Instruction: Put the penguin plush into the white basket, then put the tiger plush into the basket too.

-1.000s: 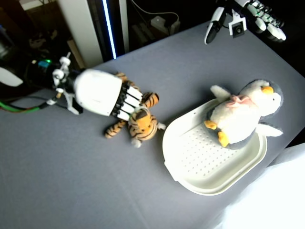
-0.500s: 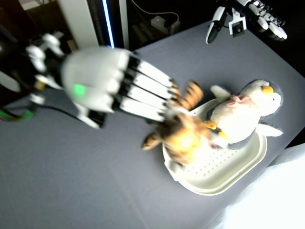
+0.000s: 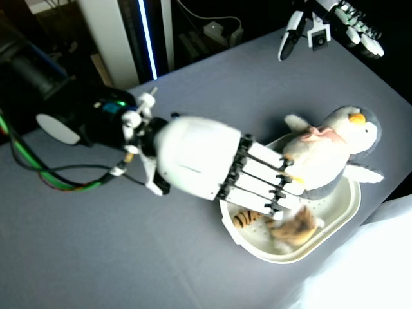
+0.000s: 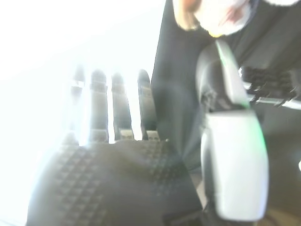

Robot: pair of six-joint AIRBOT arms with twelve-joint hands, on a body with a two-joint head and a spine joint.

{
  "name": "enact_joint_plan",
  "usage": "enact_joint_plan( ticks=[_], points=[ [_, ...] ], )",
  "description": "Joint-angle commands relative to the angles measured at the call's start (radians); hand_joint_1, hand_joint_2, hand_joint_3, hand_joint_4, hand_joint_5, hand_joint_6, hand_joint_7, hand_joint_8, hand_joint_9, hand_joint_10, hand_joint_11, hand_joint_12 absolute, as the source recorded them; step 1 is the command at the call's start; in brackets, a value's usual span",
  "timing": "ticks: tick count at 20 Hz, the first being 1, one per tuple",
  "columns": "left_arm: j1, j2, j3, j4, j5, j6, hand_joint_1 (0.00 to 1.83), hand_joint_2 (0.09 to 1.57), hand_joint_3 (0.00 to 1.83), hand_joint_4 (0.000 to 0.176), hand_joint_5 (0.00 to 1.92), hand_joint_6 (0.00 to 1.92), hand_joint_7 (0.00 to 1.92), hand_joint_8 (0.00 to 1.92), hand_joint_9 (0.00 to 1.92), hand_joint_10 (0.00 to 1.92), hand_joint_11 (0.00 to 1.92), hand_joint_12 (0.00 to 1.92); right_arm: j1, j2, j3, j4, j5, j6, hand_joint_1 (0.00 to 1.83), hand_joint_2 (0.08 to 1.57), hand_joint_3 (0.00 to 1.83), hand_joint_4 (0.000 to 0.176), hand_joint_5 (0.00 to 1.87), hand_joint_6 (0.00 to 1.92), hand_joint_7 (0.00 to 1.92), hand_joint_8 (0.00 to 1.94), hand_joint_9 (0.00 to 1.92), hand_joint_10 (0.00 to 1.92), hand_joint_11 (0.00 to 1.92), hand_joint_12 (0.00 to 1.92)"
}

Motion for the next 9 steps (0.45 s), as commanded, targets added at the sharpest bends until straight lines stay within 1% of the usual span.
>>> enact_joint_plan(
  ticks=[1,2,3,4,5,6,7,8,9],
  points=[
    [0.001,-0.003,-0.007,0.01,-0.16,-0.011,1.02,0.76,0.0,0.149,0.0,0.0,0.0,0.0,0.0,0.0,0.0,0.0,-0.011,0.028,-0.009,0.048,0.272,0.028,0.24,1.16,0.0,0.176,0.0,0.0,0.0,0.0,0.0,0.0,0.0,0.02],
    [0.013,0.0,-0.012,0.01,-0.193,-0.02,0.99,0.78,0.01,0.175,0.0,0.0,0.0,0.0,0.0,0.0,0.0,0.0,-0.054,0.051,-0.051,0.073,0.377,0.034,0.23,1.22,0.01,0.176,0.0,0.0,0.01,0.0,0.04,0.01,0.03,0.01],
    [0.024,0.007,-0.023,0.015,-0.235,-0.024,0.99,0.78,0.01,0.175,0.0,0.0,0.0,0.0,0.0,0.0,0.0,0.0,-0.1,0.079,-0.095,0.1,0.486,0.033,0.23,1.22,0.01,0.176,0.0,0.0,0.01,0.0,0.04,0.01,0.03,0.01],
    [0.028,0.011,-0.031,0.023,-0.263,-0.025,0.97,0.78,0.01,0.176,0.0,0.0,0.0,0.0,0.0,0.0,0.0,0.0,-0.14,0.095,-0.12,0.123,0.565,0.033,0.22,1.2,0.01,0.176,0.0,0.0,0.02,0.01,0.04,0.01,0.04,0.02],
    [0.032,0.013,-0.035,0.034,-0.291,-0.03,0.94,0.77,0.01,0.176,0.0,0.0,0.0,0.0,0.0,0.0,0.0,0.0,-0.186,0.105,-0.144,0.153,0.655,0.032,0.28,1.22,0.01,0.145,0.01,0.0,0.06,0.02,0.07,0.02,0.07,0.03],
    [0.033,0.012,-0.032,0.043,-0.305,-0.043,0.9,0.78,0.01,0.159,0.0,0.0,0.0,0.0,0.0,0.0,0.01,0.0,-0.239,0.114,-0.167,0.179,0.751,0.032,0.37,1.21,0.0,0.139,0.05,0.01,0.16,0.03,0.2,0.01,0.13,0.29],
    [0.03,0.008,-0.024,0.045,-0.316,-0.06,0.89,0.77,0.0,0.165,0.0,0.0,0.0,0.0,0.0,0.0,0.06,0.03,-0.255,0.12,-0.18,0.191,0.753,0.033,0.42,1.2,0.0,0.137,0.07,0.01,0.23,0.01,0.28,0.01,0.1,0.64],
    [0.025,-0.006,-0.001,0.045,-0.319,-0.118,0.78,0.92,0.0,0.148,0.0,0.0,0.03,0.0,0.0,0.0,0.0,0.81,-0.251,0.125,-0.196,0.155,0.753,0.01,0.61,1.2,0.0,0.061,0.06,0.0,0.36,0.01,0.45,0.03,0.08,1.15],
    [0.022,-0.015,0.013,0.047,-0.319,-0.144,0.78,0.92,0.0,0.148,0.0,0.0,0.03,0.0,0.0,0.0,0.0,0.81,-0.242,0.125,-0.204,0.14,0.753,-0.011,0.61,1.2,0.0,0.061,0.06,0.0,0.36,0.01,0.45,0.03,0.08,1.15]
  ],
)
